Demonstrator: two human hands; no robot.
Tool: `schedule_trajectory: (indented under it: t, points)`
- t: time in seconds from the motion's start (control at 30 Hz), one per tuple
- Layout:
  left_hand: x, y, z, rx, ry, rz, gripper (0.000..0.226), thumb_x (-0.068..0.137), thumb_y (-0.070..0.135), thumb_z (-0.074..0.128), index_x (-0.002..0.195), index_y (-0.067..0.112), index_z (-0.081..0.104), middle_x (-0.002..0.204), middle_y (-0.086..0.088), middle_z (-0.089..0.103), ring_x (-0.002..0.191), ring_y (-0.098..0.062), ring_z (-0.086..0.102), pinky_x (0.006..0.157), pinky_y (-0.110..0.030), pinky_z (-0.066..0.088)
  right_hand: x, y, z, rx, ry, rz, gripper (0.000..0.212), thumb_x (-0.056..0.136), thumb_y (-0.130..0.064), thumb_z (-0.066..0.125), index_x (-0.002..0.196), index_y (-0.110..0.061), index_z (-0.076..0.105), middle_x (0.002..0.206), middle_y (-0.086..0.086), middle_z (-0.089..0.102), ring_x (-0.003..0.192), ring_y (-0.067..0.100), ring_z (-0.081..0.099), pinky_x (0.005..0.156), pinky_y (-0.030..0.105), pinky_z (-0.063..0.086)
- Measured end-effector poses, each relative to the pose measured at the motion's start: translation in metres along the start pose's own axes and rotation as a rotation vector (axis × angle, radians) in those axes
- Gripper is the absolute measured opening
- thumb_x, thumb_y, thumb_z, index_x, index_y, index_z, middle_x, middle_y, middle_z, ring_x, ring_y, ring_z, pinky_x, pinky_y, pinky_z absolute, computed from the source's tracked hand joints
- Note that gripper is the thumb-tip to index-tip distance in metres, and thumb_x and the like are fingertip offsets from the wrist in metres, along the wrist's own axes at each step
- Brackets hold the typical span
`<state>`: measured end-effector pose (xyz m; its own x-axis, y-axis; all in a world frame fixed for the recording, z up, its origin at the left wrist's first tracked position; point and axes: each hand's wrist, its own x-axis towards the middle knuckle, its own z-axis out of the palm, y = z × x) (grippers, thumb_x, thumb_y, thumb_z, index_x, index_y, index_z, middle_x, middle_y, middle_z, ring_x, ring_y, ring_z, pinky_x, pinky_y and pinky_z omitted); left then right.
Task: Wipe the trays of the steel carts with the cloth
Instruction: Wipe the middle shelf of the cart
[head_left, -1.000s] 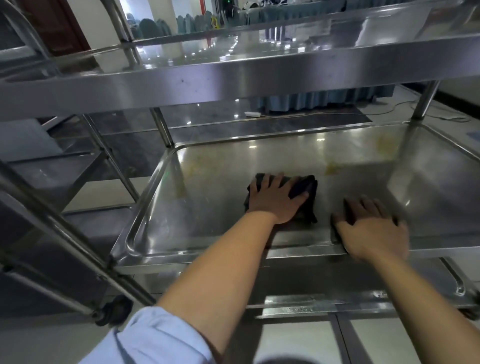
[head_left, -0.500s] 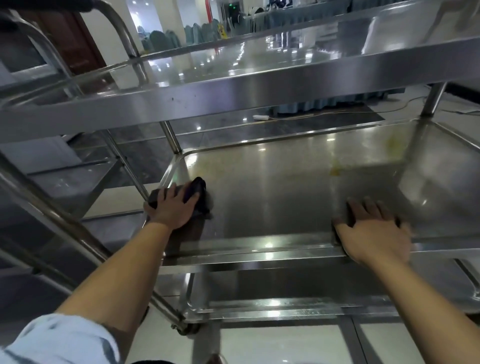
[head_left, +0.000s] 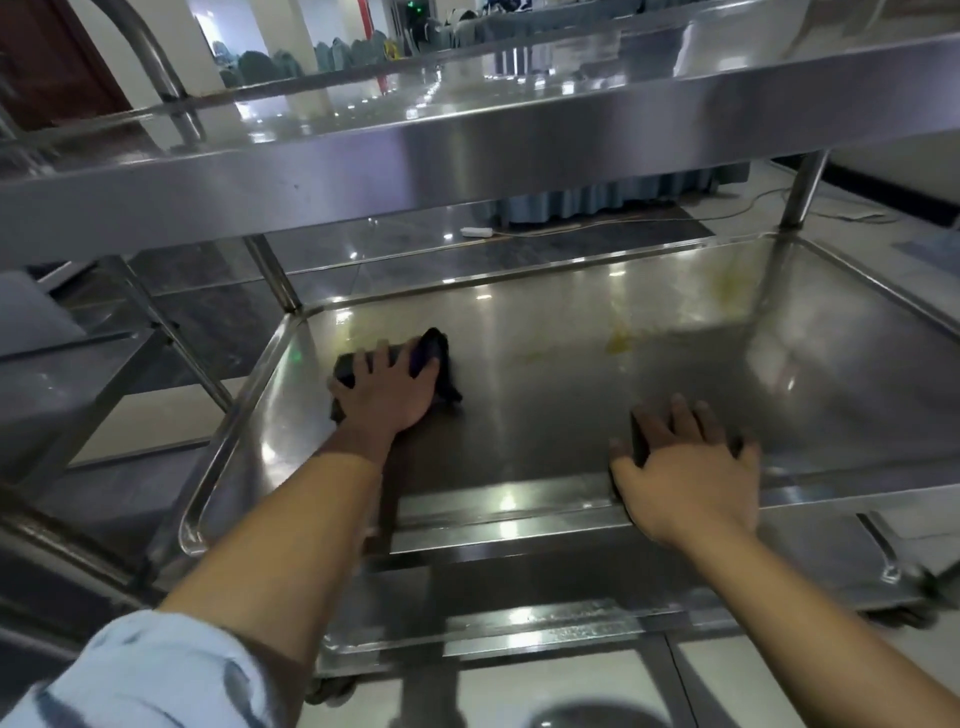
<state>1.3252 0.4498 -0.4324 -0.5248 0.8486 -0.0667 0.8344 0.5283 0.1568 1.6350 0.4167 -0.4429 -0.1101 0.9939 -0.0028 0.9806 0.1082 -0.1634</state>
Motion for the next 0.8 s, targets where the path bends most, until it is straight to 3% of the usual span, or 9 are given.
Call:
schedule_trajectory:
  t: [0.2,0.33,0.57,0.8]
  points:
    - [-0.034,0.149,0.029,-0.008,-0.076,0.319,0.065,0.099,0.066,0.019,0.157,0.040,0.008,0.167,0.003,-0.005,0.152,-0.030,-0.011,0.112,-0.070,-0.009,-0.002,-0.001,0.003,0.008,-0.027,-0.001,0.066,0.094,-0.062,0.022,0.156,-0.040,0.019,0.168,0.003,0.012,0.154,0.022,0.006,0.119,0.055,0.009]
    - [-0.057,0.186,0.040,-0.040,-0.090,0.429,0.063,0.099,0.065,0.018,0.157,0.041,0.010,0.167,0.002,-0.005,0.152,-0.029,-0.013,0.111,-0.068,-0.012,-0.007,-0.003,0.001,0.018,-0.014,-0.008,0.064,0.093,-0.058,0.020,0.151,-0.032,0.027,0.167,0.003,0.015,0.153,0.023,0.009,0.119,0.058,0.010]
    - [-0.055,0.144,0.031,-0.047,-0.044,0.396,0.062,0.096,0.070,0.021,0.154,0.049,0.015,0.167,0.009,0.003,0.153,-0.021,-0.003,0.115,-0.063,-0.001,-0.020,-0.021,-0.002,0.013,-0.104,-0.017,0.068,0.098,-0.055,0.021,0.159,-0.027,0.010,0.168,0.006,-0.001,0.154,0.025,-0.006,0.118,0.061,0.002]
    - [-0.042,0.009,0.012,-0.020,0.063,0.111,0.059,0.096,0.068,0.026,0.151,0.051,0.014,0.166,0.009,0.010,0.153,-0.023,0.007,0.117,-0.060,0.008,-0.038,-0.034,0.001,0.010,-0.159,-0.043,0.077,0.096,-0.061,0.023,0.161,-0.024,0.002,0.168,0.010,-0.008,0.154,0.029,-0.012,0.117,0.064,-0.004]
